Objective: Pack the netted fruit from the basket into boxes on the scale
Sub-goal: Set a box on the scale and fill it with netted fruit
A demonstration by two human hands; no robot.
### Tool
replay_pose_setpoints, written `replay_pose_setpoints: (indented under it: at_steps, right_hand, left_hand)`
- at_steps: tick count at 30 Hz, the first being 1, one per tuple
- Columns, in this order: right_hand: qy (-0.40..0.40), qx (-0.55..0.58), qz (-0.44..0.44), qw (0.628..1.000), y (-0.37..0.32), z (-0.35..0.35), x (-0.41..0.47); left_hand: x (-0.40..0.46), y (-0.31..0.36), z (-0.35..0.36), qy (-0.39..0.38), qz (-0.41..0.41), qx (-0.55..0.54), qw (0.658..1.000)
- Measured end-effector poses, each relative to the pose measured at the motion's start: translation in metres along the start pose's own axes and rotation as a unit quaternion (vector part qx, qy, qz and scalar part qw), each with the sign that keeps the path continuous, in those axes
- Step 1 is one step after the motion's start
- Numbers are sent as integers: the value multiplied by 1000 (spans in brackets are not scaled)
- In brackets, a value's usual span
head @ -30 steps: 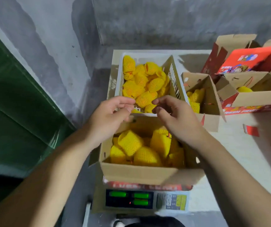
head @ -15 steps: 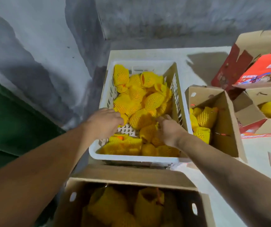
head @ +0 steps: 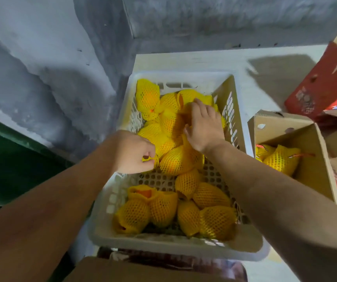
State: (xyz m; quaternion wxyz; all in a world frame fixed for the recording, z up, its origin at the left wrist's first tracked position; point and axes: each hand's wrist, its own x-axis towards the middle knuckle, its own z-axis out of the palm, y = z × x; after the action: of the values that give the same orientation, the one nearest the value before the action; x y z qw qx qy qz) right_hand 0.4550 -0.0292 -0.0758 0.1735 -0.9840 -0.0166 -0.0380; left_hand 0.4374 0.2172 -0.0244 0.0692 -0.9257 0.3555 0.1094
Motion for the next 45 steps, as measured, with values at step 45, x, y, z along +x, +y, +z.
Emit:
replay_pose_setpoints:
  at_steps: [45]
  right_hand:
    - [-31, 119, 9, 992, -15, 44, 76]
  left_hand:
    - [2, -5, 10, 139, -26, -26, 990]
